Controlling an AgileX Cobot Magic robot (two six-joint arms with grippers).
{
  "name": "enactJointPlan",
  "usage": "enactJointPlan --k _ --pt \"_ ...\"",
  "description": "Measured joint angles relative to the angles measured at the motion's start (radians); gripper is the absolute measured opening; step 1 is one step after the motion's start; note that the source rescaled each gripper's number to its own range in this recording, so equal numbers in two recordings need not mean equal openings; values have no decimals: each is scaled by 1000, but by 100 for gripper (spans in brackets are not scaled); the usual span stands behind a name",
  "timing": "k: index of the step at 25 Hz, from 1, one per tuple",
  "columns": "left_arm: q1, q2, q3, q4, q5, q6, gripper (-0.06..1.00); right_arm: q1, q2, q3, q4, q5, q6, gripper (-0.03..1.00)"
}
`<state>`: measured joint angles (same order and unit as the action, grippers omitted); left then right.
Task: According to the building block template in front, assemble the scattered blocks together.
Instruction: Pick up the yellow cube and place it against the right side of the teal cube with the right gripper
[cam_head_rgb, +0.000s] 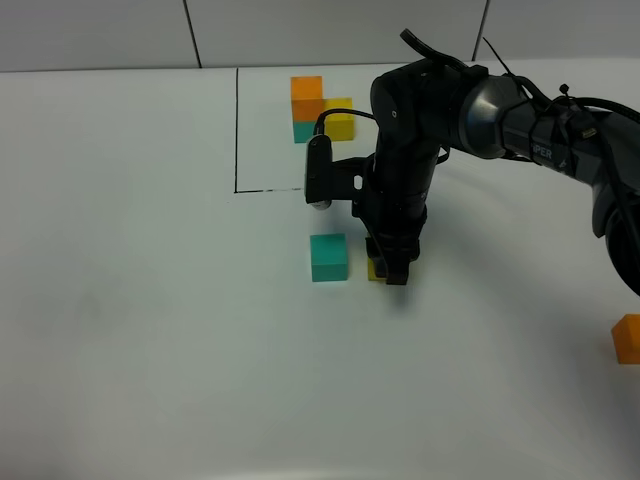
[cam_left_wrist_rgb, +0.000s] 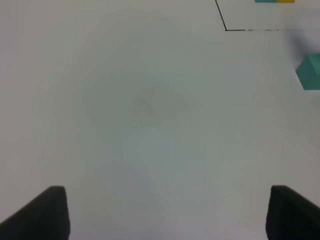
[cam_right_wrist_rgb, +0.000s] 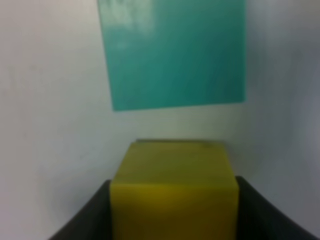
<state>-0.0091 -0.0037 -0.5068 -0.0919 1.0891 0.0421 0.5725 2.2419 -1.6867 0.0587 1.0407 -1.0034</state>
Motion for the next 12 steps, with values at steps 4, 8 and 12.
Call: enactJointPlan --k 4,8,12 --pt "0 0 0 0 0 0 82 0 1 -2 -1 -3 0 1" --pt "0 0 0 0 0 0 82 0 4 -2 -1 -17 0 1" --pt "0 0 0 0 0 0 82 0 23 -4 -1 -22 0 1"
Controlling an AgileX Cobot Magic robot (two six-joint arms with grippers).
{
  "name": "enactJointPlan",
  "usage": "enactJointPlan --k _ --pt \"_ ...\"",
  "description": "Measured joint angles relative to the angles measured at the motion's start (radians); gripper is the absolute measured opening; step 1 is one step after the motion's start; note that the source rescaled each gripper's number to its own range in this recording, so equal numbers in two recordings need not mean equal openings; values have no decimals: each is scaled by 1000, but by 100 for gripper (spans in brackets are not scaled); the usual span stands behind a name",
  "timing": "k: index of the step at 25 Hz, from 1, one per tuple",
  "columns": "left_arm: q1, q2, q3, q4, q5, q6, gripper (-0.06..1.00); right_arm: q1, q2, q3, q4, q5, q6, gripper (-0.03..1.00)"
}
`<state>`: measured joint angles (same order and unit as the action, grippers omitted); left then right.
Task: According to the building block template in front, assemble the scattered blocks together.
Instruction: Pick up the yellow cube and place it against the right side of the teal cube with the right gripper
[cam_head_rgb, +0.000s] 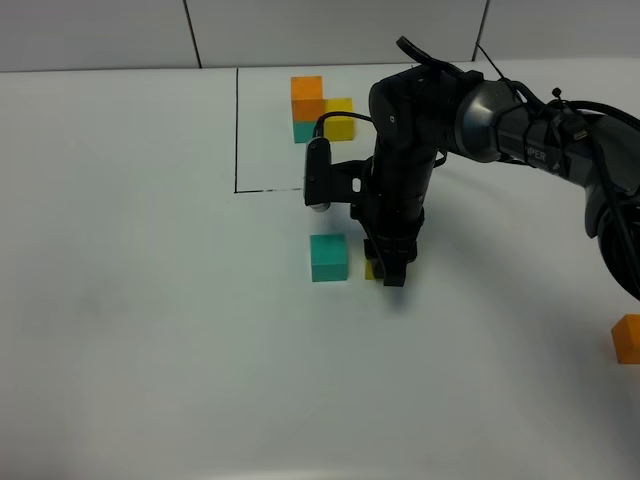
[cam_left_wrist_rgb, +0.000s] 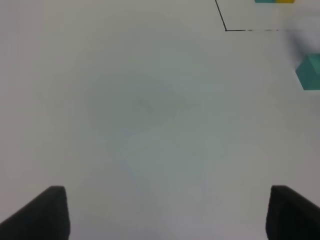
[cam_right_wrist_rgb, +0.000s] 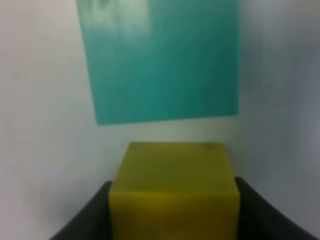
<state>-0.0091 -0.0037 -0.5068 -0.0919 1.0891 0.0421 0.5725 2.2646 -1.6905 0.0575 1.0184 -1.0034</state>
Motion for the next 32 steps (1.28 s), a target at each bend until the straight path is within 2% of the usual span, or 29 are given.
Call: enactJointPlan --k 32 --pt "0 0 0 0 0 0 82 36 6 -6 -15 -35 4 0"
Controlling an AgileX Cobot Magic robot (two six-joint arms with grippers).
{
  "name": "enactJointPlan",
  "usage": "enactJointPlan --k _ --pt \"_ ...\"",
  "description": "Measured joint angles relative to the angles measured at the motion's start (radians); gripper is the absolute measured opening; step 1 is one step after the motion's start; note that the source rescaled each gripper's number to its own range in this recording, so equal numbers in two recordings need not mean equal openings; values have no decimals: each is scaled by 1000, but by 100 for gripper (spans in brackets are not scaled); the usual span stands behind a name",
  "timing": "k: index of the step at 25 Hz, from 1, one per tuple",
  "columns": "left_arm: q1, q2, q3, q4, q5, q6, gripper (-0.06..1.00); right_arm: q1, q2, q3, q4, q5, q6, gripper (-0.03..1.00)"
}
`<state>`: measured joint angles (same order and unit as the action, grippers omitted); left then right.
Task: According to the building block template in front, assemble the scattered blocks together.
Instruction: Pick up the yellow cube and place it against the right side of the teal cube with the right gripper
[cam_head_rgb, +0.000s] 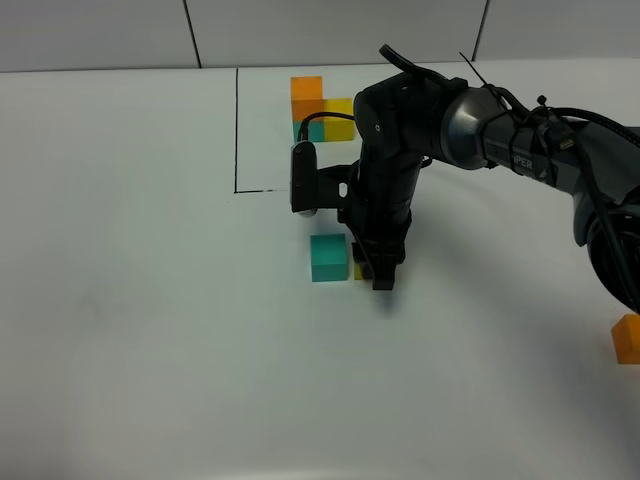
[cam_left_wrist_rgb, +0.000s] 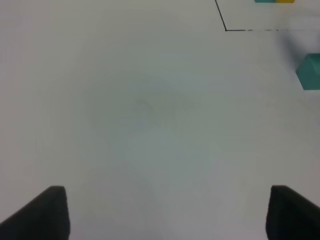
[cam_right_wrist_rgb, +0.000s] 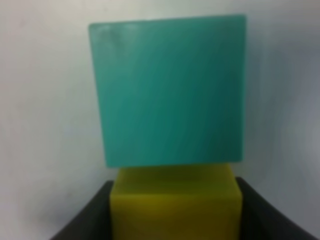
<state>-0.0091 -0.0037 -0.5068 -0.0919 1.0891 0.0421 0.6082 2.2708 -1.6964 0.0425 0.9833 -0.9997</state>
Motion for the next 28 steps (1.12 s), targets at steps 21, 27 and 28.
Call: enactJointPlan --k 21,27,28 --pt "0 0 0 0 0 0 82 14 1 0 -4 -14 0 0" --pt "0 0 0 0 0 0 82 14 1 0 -4 -14 0 0" --pt "0 0 0 0 0 0 82 14 1 0 -4 -14 0 0"
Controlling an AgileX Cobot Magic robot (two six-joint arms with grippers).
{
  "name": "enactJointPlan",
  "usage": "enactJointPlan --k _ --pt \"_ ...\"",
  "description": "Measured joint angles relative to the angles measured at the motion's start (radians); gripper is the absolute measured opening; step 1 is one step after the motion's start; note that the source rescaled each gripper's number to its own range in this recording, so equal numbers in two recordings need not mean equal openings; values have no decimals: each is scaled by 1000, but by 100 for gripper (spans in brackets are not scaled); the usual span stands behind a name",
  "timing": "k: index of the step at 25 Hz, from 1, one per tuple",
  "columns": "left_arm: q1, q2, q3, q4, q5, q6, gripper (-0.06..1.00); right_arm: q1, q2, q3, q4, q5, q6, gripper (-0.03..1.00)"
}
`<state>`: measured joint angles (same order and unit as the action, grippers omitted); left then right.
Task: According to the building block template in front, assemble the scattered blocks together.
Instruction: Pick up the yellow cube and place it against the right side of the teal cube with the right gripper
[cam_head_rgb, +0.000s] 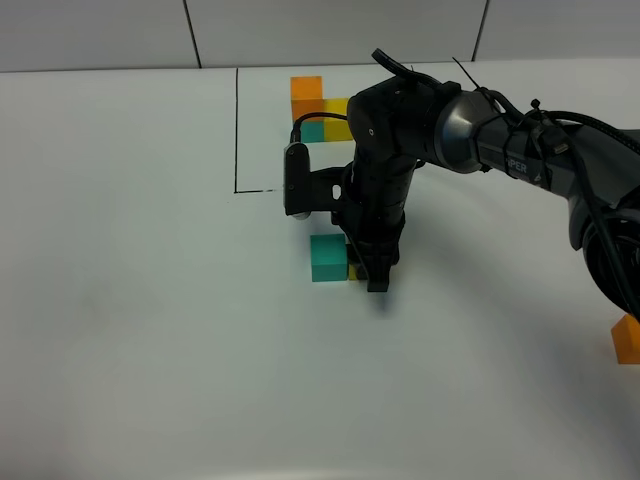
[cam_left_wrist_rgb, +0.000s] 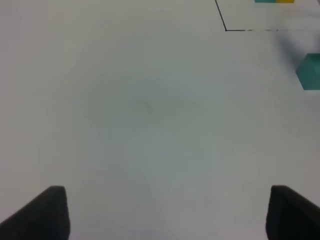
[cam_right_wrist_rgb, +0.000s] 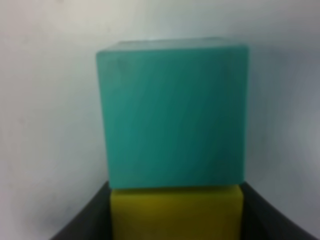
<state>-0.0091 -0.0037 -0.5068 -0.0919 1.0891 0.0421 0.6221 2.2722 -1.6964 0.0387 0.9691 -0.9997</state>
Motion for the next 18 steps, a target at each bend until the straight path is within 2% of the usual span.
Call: enactJointPlan --k 18 --pt "0 0 0 0 0 0 82 0 0 0 2 -1 -2 0"
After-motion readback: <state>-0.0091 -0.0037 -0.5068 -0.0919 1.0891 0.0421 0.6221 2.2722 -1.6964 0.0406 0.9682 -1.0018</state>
